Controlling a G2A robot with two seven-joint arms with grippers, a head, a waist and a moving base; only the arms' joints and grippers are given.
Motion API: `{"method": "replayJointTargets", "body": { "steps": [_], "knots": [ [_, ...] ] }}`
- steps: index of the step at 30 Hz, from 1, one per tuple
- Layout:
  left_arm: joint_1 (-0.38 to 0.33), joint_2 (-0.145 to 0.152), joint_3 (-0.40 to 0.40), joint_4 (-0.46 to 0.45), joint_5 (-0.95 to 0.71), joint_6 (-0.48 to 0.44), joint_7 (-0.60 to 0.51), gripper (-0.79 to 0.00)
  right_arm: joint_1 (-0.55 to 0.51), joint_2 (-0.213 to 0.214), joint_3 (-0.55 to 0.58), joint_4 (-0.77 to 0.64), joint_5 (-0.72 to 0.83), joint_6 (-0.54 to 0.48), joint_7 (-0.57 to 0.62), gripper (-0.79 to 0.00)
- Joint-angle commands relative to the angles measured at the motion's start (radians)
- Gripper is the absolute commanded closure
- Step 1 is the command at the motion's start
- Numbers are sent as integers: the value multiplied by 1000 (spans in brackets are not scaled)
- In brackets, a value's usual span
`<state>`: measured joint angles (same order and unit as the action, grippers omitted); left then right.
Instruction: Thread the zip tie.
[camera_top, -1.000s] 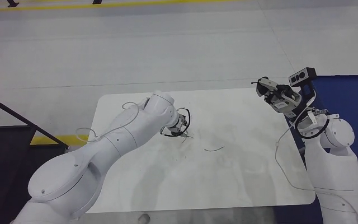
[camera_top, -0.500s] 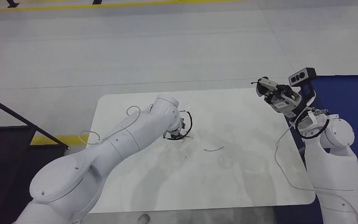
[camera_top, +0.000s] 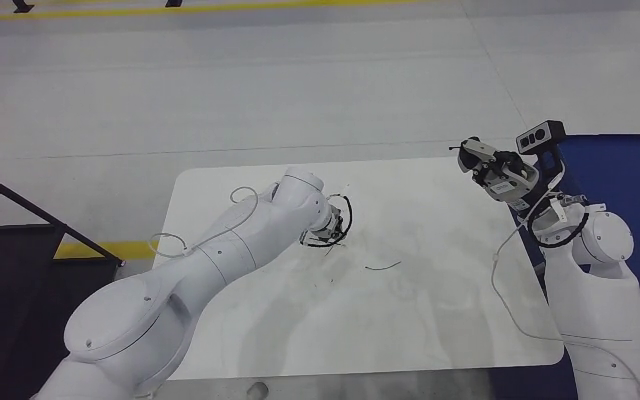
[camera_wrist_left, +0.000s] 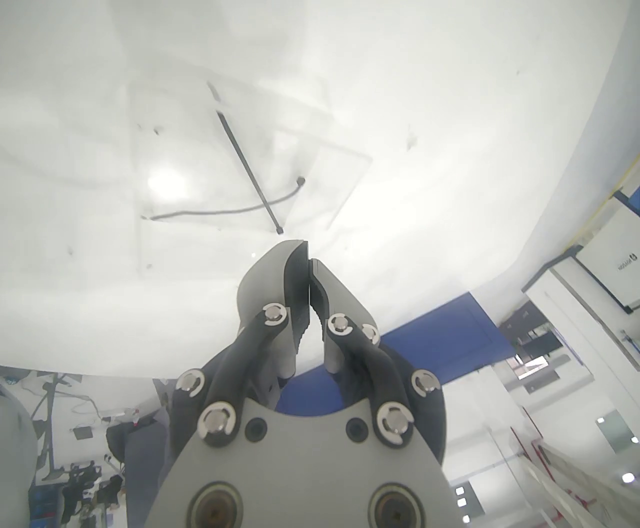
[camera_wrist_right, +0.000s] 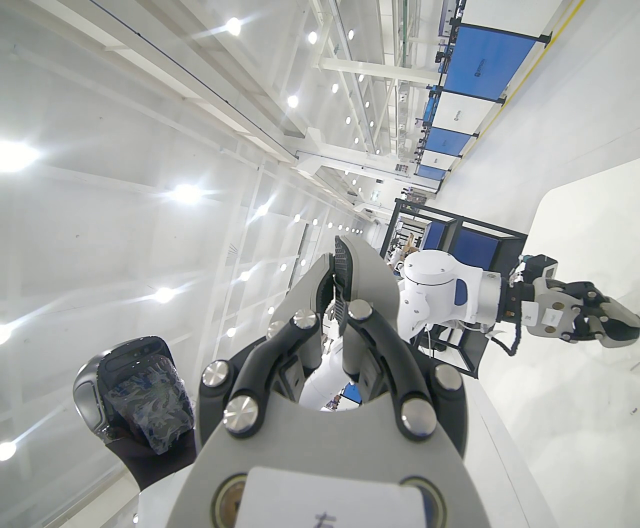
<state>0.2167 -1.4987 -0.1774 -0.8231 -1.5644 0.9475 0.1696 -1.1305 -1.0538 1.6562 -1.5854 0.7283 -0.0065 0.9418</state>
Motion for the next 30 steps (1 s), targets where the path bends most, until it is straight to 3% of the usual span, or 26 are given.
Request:
{"method": "replayJointTargets", "body": {
  "steps": [1,7,27,28,30],
  "knots": [
    [0,0,0,-1,-2,2,35,0,0,0,0,0,0,0,0,0],
    [29,-3,-7,34,49,-9,80,0,0,0,0,0,0,0,0,0],
    [78,-86,-88,147,122,22,130,0,0,0,0,0,0,0,0,0],
    [79,-90,-93,152,125,24,126,-18,0,0,0,0,0,0,0,0],
    [79,-97,-99,166,135,35,128,-185,0,0,0,0,0,0,0,0]
  ]
}}
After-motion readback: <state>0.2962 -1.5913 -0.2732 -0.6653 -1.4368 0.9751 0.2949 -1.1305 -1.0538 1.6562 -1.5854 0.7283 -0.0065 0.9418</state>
